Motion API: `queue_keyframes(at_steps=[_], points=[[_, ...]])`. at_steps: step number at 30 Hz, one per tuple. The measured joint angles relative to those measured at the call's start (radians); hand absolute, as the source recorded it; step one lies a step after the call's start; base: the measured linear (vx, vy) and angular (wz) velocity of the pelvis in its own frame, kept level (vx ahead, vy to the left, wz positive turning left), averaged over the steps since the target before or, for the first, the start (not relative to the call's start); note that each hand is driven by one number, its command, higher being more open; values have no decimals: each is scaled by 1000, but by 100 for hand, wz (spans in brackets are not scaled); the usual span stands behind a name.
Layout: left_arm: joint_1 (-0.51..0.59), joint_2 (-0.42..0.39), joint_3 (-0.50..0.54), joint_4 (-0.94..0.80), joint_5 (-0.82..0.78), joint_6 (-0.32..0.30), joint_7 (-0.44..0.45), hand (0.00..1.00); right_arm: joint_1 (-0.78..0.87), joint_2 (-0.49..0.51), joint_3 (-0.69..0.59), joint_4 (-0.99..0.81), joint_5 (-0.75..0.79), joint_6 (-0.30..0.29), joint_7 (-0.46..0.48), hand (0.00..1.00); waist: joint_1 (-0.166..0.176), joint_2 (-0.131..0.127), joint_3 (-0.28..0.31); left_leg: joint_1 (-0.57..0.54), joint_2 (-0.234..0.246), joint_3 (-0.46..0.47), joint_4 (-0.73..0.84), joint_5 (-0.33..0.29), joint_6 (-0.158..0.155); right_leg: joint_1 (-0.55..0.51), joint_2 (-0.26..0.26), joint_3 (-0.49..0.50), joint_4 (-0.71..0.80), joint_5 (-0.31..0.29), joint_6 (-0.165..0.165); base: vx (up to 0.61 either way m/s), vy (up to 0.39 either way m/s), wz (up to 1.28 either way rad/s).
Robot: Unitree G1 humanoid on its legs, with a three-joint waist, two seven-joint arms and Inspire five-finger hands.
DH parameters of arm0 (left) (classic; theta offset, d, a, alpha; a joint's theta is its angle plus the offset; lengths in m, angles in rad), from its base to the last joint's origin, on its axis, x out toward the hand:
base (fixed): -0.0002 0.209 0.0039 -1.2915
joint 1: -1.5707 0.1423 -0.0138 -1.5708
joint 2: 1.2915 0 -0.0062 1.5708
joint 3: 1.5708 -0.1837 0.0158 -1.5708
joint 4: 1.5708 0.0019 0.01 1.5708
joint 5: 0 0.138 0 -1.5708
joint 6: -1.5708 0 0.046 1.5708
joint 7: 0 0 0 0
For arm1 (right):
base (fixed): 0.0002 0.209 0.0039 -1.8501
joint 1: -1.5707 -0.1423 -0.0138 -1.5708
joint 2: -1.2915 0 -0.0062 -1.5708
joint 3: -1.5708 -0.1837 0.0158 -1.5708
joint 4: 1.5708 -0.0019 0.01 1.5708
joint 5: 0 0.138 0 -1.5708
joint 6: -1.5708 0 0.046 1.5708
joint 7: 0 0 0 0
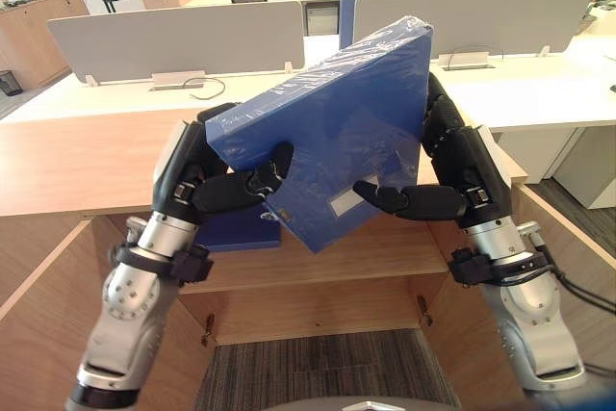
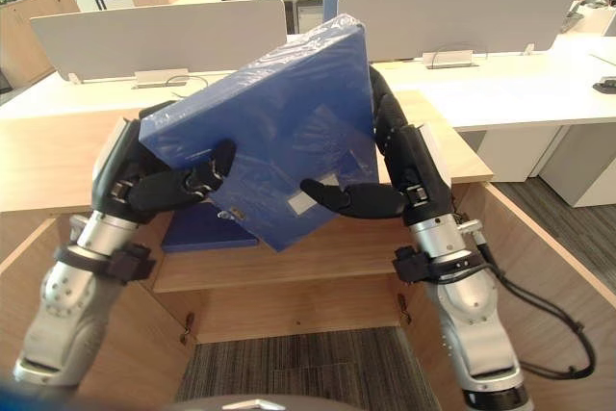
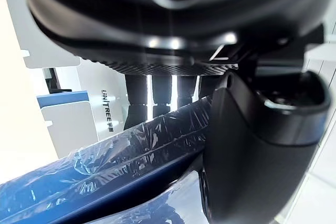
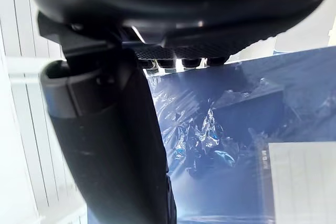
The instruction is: Walk over to the cabinet, pick up the folder, carry it to the office cabinet, place the folder inside the office cabinet, then close the office cabinet door
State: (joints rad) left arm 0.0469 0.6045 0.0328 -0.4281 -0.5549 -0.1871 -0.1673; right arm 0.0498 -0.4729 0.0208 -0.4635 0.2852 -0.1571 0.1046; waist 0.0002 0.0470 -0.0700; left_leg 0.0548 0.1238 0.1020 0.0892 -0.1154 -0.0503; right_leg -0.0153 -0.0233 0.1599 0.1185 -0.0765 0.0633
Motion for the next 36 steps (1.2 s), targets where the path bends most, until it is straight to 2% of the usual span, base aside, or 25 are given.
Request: queue_keyframes(at_steps=[2,5,7,10,16,17,22,23,27,30,31,36], points=[[-21,64,3,13,-52,1,-28,0,-8,-64,0,11,52,0,21,100,1,-1,-1,0,0,0,-1,1,0,0,-1,-2,0,0,0,0,0,0],[-46,189,-19,34,-161,3,-83,0,-49,-209,18,71,216,-2,79,100,5,-5,-6,3,-1,2,-9,4,-2,1,-3,-8,0,0,0,0,0,0],[-60,235,-41,36,-182,3,-127,0,-84,-279,49,113,308,-2,109,100,11,-11,-14,5,-1,3,-13,7,-4,1,-4,-12,-1,0,0,-7,6,2],[-75,255,-67,34,-199,0,-172,0,-105,-328,77,156,356,-2,137,100,26,-18,-21,5,-1,1,-16,10,-6,1,-9,-14,-1,0,0,0,0,0],[-74,255,-65,37,-201,0,-173,0,-146,-361,102,190,403,-2,169,100,43,-18,-36,4,-2,-1,-30,21,-10,-2,-11,-20,-6,3,-1,-20,5,1],[-74,255,-63,38,-202,0,-173,0,-161,-367,118,201,428,-2,171,0,44,-19,-41,4,-1,-1,-33,23,-10,-2,-10,-20,-8,5,-2,0,0,0],[-72,255,-56,40,-203,1,-172,0,-219,-396,200,246,506,0,176,0,46,-20,-55,0,-1,-1,-37,28,-11,-2,-11,-20,-22,16,-1,-21,6,0],[-71,256,-54,40,-205,1,-172,100,-233,-418,234,256,542,3,181,0,47,-22,-58,-1,-2,-1,-41,32,-12,-1,-11,-20,-28,21,-1,-37,9,2],[-44,252,-37,42,-263,1,-172,100,-246,-477,322,262,656,35,257,0,50,-26,-65,-1,-1,-7,-55,43,-16,-1,-10,-25,-36,26,-2,-35,2,4],[-23,244,-51,40,-324,-16,-199,100,-265,-473,391,261,672,68,271,0,50,-29,-75,-1,0,-9,-57,44,-17,-1,-9,-25,-36,27,-2,0,0,0],[-15,227,-60,35,-344,-29,-223,100,-270,-470,415,261,672,78,272,0,50,-30,-76,-2,-1,-10,-58,45,-17,-1,-9,-26,-36,27,-2,-26,-1,5],[127,135,-93,25,-432,-15,-290,100,-271,-471,408,261,645,102,268,0,49,-32,-75,-3,-8,-24,-72,56,-14,-1,-12,-37,-36,27,-1,-25,5,8]])
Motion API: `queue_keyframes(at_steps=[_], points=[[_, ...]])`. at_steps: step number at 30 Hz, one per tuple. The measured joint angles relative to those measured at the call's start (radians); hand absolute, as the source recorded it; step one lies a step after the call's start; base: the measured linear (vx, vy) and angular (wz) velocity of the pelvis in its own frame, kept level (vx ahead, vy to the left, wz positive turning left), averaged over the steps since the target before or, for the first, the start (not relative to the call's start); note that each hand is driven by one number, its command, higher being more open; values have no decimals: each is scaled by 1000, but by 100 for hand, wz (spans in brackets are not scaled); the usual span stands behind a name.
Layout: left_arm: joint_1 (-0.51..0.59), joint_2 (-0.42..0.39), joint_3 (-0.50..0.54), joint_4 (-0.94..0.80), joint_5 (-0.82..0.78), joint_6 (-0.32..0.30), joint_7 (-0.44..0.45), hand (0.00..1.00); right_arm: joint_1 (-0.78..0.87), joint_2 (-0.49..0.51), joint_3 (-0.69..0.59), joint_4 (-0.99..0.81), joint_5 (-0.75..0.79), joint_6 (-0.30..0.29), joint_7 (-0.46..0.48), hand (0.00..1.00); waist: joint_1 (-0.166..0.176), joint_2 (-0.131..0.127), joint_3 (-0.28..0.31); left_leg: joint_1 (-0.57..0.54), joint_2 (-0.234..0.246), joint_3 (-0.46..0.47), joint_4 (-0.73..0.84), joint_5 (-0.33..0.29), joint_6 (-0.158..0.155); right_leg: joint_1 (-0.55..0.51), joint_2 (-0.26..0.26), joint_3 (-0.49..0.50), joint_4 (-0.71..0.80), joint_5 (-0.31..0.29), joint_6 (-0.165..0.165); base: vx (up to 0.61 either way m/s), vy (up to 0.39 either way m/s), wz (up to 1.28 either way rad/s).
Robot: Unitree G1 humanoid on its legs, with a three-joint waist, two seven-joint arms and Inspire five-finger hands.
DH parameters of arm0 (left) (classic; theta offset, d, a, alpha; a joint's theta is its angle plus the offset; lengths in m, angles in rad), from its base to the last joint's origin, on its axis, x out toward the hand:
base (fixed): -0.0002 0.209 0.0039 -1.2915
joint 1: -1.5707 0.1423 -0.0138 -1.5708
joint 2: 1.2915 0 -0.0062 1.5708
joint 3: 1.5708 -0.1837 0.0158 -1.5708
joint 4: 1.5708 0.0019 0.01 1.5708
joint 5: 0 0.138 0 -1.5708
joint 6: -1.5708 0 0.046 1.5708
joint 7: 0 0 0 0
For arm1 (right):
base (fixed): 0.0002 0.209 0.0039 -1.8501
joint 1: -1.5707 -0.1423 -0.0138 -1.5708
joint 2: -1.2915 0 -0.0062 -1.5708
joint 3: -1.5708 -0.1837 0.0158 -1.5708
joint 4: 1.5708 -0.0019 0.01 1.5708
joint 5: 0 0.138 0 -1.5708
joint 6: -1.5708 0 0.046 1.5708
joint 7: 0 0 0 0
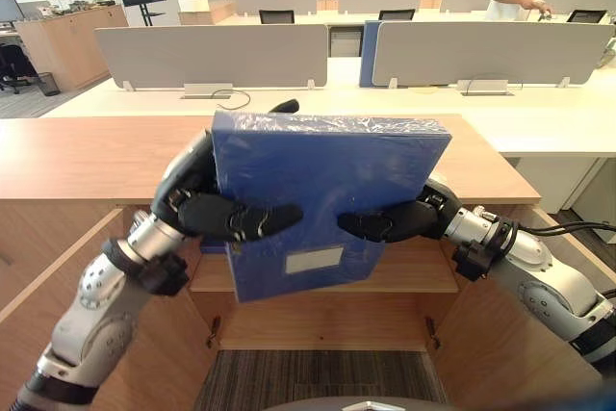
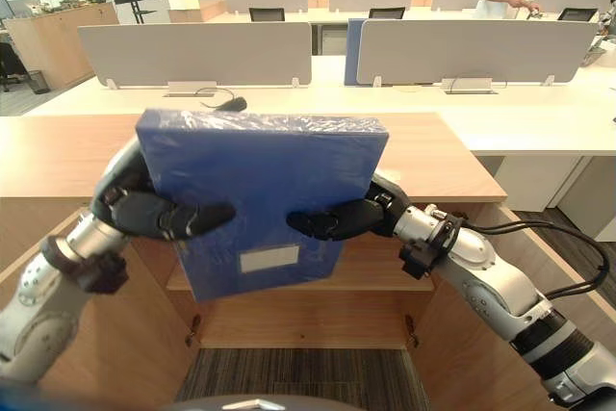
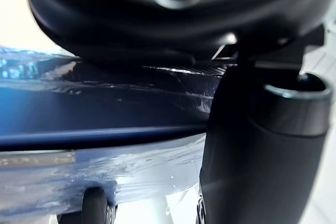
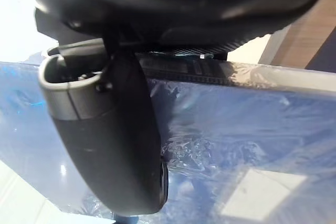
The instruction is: Walk over to the cabinet, pick up the folder, carry it to the office cabinet, place the folder inside the office cabinet, then close the office cabinet door
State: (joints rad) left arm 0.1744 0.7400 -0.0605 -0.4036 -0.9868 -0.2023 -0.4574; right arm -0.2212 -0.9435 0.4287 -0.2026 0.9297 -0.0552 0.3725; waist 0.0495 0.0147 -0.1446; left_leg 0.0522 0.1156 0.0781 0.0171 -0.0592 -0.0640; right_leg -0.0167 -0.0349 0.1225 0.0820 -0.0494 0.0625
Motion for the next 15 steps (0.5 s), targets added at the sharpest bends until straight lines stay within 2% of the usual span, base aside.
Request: queue_keyframes(at_steps=[2,5,9,12,14,15], points=[[68,-69,-5,7,-32,35,-10,100,0,-1,-12,-6,-37,8,7,0,-1,-2,3,-4,0,-7,0,2,0,0,0,-6,0,0,0,-23,-2,8],[124,-147,-4,26,-53,40,-15,100,1,5,-29,-29,-92,18,10,0,-2,0,13,-5,1,-10,0,4,1,0,1,-8,0,0,0,-8,0,2],[160,-277,-19,128,-106,73,-70,100,23,75,-130,-90,-229,35,11,0,-3,6,35,-10,0,-19,0,6,2,1,0,-16,1,0,0,-33,5,6],[194,-328,-74,263,-105,94,-100,100,25,124,-184,-140,-376,35,22,0,-7,11,43,-16,0,-34,0,9,2,0,-1,-28,0,0,1,-4,-2,11],[205,-336,-120,397,-33,125,-107,100,25,158,-197,-191,-448,34,28,0,-8,15,50,-16,1,-37,0,9,2,1,0,-30,0,-1,1,7,0,2],[201,-363,-157,575,110,165,-105,100,25,223,-204,-256,-510,14,48,0,-13,20,64,-16,1,-37,0,9,2,1,0,-30,0,0,1,0,0,0]])
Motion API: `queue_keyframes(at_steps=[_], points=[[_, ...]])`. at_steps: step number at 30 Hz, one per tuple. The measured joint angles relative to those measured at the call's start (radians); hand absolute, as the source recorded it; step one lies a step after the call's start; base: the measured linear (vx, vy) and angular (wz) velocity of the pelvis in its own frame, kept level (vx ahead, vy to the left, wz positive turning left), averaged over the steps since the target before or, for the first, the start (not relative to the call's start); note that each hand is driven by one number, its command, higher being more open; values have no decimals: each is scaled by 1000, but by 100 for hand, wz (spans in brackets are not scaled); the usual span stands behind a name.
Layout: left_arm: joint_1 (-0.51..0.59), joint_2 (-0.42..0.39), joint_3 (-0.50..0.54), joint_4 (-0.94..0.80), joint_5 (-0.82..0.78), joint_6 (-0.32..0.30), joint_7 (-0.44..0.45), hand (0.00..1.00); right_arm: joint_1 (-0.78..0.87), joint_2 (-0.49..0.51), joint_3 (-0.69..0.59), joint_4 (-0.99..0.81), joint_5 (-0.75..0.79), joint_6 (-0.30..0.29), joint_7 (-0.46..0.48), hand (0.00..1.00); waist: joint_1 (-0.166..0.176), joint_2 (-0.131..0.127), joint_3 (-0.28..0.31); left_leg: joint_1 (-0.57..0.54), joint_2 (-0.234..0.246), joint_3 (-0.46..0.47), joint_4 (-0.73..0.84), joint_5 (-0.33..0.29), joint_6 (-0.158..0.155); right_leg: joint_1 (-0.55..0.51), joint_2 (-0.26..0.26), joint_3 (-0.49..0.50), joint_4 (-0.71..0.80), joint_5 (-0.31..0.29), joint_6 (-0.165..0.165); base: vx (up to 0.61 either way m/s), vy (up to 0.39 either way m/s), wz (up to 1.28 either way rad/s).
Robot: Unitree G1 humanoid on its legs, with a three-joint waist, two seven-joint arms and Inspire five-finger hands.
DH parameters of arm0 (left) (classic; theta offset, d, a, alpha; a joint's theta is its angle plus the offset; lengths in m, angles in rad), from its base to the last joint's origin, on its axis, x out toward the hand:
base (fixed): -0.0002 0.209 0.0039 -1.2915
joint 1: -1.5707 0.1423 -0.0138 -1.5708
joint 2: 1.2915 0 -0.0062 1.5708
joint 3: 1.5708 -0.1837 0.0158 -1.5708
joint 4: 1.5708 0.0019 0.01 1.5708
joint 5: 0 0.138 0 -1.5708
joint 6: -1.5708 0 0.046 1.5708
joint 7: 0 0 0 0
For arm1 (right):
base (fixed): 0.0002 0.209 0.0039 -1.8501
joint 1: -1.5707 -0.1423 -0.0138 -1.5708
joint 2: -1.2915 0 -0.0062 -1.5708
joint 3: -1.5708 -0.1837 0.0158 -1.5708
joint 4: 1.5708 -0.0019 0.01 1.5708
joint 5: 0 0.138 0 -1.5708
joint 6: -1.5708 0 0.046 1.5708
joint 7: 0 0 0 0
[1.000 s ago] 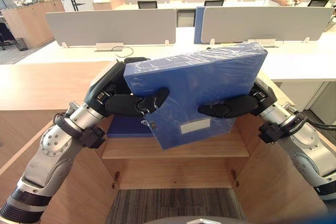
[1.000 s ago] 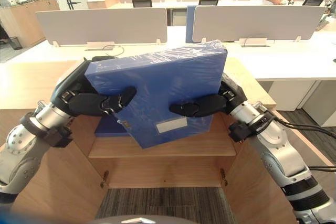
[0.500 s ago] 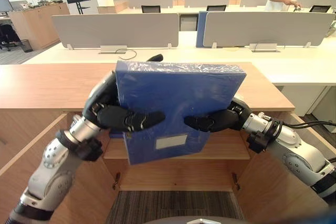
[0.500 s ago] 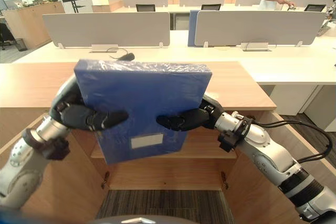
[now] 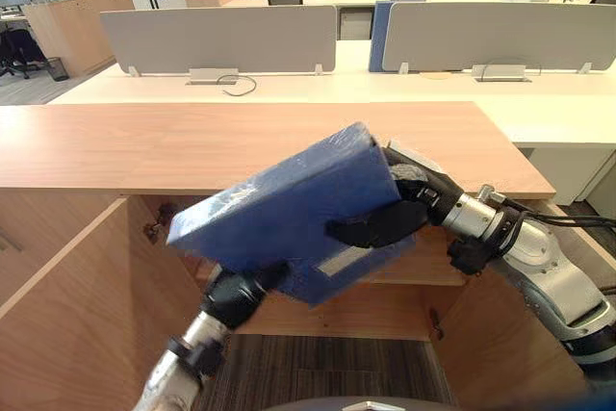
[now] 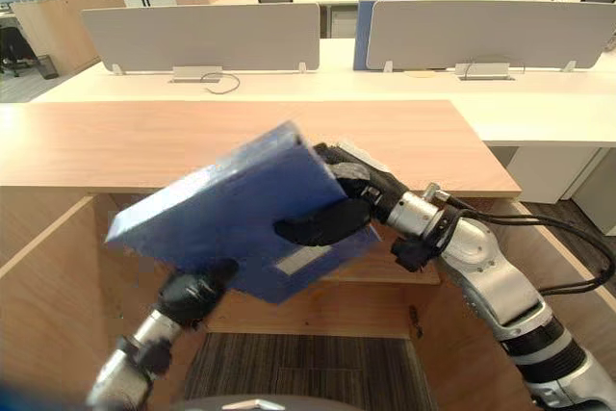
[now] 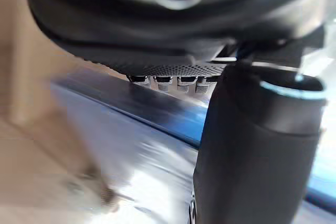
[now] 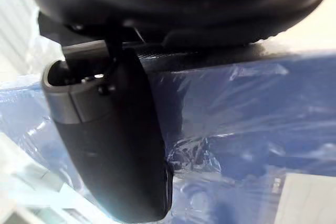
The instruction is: Walk over to the cabinet, pick up the folder, carry it to the office cabinet, place the folder inside the office cabinet, then close the office cabinet door
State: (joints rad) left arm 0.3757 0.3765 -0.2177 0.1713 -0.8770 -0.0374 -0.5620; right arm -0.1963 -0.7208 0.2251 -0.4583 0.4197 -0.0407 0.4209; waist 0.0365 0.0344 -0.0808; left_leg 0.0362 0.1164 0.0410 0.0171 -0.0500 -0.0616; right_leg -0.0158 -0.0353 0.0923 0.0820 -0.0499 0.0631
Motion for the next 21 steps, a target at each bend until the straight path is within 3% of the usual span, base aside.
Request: queue_keyframes(at_steps=[1,4,6,8,11,14,21], points=[[-1,-6,-5,38,20,7,2,100,0,14,2,-10,-6,-8,4,0,-2,0,2,0,0,0,0,0,0,0,0,0,0,0,0,0,0,0],[-14,-108,34,382,307,28,65,100,5,121,27,-91,-115,-93,11,0,-8,-8,13,3,0,-1,0,0,0,3,0,0,0,0,0,0,0,0],[-43,-161,142,546,398,19,111,100,27,139,49,-104,-179,-135,9,0,-8,-23,22,1,-1,-16,4,1,2,13,-2,-12,-2,-4,-1,-26,3,18],[-112,-201,328,713,495,-8,212,100,63,136,112,-85,-281,-138,5,0,7,-31,35,19,0,-31,4,1,2,38,-2,-24,-1,-13,-5,-69,-11,19],[-125,-207,471,826,654,-39,337,100,117,131,186,-26,-345,-137,6,0,7,-37,36,18,0,-42,1,2,2,38,-2,-32,3,-19,-6,-37,-10,10],[-98,-218,539,892,727,-40,404,100,152,107,228,48,-396,-130,7,0,7,-39,47,21,-2,-55,-3,7,1,47,-4,-45,1,-21,-7,11,5,12],[-68,-270,632,912,773,-50,470,100,173,65,300,194,-481,-130,4,0,19,-35,62,29,1,-96,-14,14,-1,72,-1,-90,1,-38,-14,10,-15,19]])
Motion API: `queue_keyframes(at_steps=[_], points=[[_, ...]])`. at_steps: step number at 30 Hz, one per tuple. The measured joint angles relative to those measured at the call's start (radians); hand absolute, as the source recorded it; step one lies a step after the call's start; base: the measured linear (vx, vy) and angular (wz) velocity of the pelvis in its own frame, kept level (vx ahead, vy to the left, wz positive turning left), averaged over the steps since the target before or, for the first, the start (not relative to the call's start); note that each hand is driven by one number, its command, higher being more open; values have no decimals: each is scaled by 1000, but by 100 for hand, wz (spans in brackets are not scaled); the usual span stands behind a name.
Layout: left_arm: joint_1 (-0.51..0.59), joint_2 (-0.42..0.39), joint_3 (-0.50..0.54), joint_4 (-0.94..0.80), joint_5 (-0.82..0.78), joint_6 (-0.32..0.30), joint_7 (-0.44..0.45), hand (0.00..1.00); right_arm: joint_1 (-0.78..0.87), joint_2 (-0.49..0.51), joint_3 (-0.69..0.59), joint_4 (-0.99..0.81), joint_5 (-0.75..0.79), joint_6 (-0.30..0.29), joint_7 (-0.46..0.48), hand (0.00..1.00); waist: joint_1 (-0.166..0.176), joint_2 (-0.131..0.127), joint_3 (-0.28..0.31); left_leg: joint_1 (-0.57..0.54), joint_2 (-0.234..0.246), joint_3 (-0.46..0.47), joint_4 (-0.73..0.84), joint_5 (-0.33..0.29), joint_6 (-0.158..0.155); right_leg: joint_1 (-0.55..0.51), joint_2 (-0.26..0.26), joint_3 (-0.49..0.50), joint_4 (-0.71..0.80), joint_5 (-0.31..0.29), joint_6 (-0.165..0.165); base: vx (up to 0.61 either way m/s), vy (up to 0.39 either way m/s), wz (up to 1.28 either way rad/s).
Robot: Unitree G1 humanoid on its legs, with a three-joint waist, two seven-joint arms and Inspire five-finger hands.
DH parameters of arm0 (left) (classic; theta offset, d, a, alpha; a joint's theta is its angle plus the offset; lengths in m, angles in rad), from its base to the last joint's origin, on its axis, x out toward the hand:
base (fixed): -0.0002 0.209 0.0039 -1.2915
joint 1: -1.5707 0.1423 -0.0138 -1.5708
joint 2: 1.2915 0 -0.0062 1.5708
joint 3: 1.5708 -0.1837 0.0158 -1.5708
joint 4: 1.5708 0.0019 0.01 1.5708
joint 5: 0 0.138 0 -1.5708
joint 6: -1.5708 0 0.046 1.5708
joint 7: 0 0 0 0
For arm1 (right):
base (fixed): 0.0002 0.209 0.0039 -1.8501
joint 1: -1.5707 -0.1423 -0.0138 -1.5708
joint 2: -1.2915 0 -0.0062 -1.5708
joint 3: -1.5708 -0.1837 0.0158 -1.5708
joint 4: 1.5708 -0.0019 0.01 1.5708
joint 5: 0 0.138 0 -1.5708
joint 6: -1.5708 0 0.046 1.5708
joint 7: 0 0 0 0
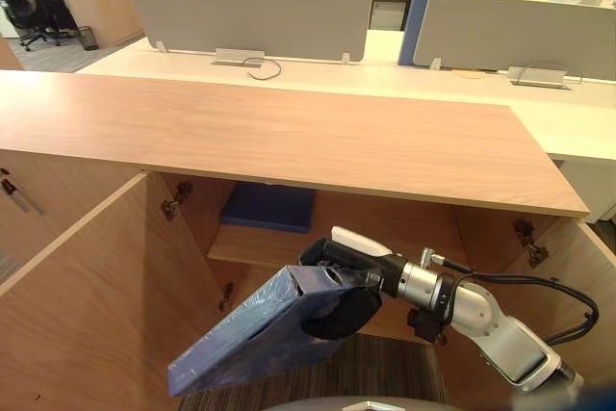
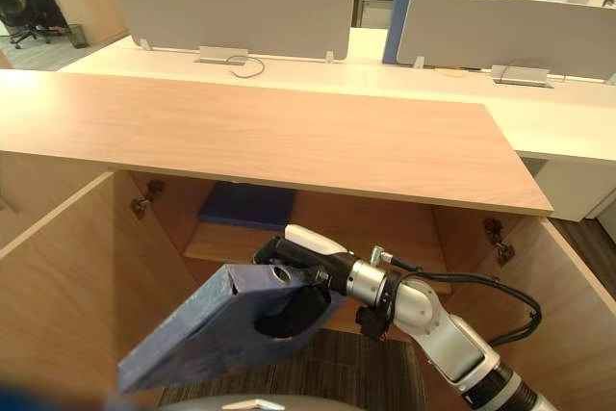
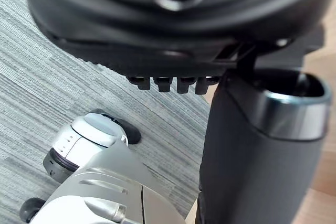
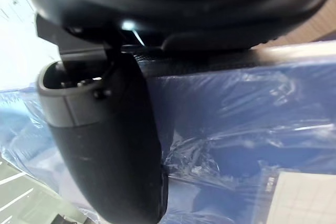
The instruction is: Walk over to the cabinet, pick up the folder, carry it to the office cabinet, place the folder inside the office cabinet, then close the office cabinet door
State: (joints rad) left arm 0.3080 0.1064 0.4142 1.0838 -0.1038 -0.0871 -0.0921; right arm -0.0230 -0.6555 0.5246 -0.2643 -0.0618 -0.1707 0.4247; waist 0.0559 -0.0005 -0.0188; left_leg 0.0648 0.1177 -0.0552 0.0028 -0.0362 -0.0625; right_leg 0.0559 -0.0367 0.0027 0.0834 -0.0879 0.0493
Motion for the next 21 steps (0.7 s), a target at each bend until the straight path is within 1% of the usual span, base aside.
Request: queue_keyframes(at_steps=[3,6,7,9,10,11,12,13,14,15,17,18,19,20,21], points=[[-9,-4,0,0,18,-5,23,100,1,11,59,115,-66,-2,-2,0,1,3,8,0,1,-10,0,1,-2,5,0,-15,4,-6,-1,-1,-15,13],[-17,-6,-5,-1,21,-13,39,100,11,58,85,290,-155,0,-22,0,2,6,30,3,-4,-28,0,1,-2,17,-6,-32,5,-14,1,-11,-1,15],[-17,-7,-5,-2,22,-13,42,100,12,64,85,309,-161,0,-25,0,2,5,31,3,-5,-31,0,1,-2,18,-6,-34,6,-16,1,-2,2,14],[-17,-13,-9,-20,27,-13,58,100,14,152,70,464,-215,14,-63,0,3,10,40,1,-6,-39,-1,1,-3,18,-8,-45,13,-23,1,7,-4,12],[-18,-16,-12,-27,27,-13,64,100,16,180,54,506,-230,25,-75,0,3,7,41,1,-7,-42,-1,1,-3,18,-9,-48,16,-26,1,11,-12,16],[-19,-19,-22,-42,27,-12,70,100,20,253,1,592,-263,51,-104,0,4,17,49,-1,-8,-50,-1,2,-4,18,-11,-57,22,-31,1,10,-16,15],[-20,-22,-27,-50,28,-12,73,100,20,290,-32,637,-273,66,-122,0,4,18,50,-1,-9,-53,-1,2,-4,18,-11,-60,23,-33,2,11,-17,21],[-20,-35,-28,-72,27,-11,79,100,21,356,-106,711,-270,100,-166,0,4,24,54,-5,-12,-62,-1,3,-4,18,-14,-68,25,-36,3,12,-11,23],[-21,-44,-37,-96,27,-9,90,100,21,412,-185,768,-250,127,-213,0,4,34,59,-10,-16,-72,-1,4,-6,17,-18,-79,26,-39,4,8,-5,24],[-21,-48,-39,-107,28,-9,92,100,21,437,-228,796,-226,136,-236,0,4,36,61,-12,-17,-76,-1,4,-5,17,-19,-83,26,-40,5,24,1,22],[-19,-56,-44,-141,35,-6,110,100,16,498,-338,899,-22,162,-340,0,20,42,62,-12,-20,-85,-3,4,-5,18,-22,-93,27,-45,6,42,-1,15],[-19,-56,-46,-149,36,-3,115,100,16,508,-360,916,28,166,-365,0,22,42,62,-13,-20,-88,-3,4,-6,18,-22,-97,27,-46,6,38,-11,15],[-19,-56,-48,-160,36,3,122,100,16,530,-391,937,110,172,-409,0,24,41,63,-17,-20,-95,-4,5,-6,18,-23,-105,27,-48,5,31,-15,14],[-18,-57,-52,-166,36,8,133,100,16,537,-397,947,208,173,-446,0,25,40,64,-18,-20,-97,-7,5,-6,17,-24,-108,27,-51,5,28,-13,12],[-17,-57,-55,-168,37,11,137,100,16,542,-401,950,256,172,-464,0,25,40,64,-18,-20,-97,-8,5,-7,17,-25,-109,27,-52,5,23,0,5]])
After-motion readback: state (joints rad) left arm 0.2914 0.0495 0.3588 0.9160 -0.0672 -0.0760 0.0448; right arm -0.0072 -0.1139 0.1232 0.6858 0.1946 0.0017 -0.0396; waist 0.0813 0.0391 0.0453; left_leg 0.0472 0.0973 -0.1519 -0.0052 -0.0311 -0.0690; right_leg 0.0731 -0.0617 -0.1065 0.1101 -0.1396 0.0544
